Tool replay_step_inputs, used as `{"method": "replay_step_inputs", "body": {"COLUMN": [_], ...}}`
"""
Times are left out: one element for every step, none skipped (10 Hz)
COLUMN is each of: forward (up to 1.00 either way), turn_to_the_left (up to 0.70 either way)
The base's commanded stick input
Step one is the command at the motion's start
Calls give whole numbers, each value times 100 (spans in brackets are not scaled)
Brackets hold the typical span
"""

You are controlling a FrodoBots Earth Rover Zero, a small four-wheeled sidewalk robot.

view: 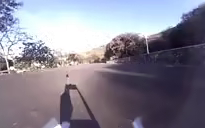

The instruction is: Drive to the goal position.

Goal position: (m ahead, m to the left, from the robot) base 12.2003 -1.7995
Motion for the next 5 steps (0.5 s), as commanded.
{"method": "replay_step_inputs", "body": {"forward": [50, 50, 50, 50, 50], "turn_to_the_left": [0, 0, 0, 0, 0]}}
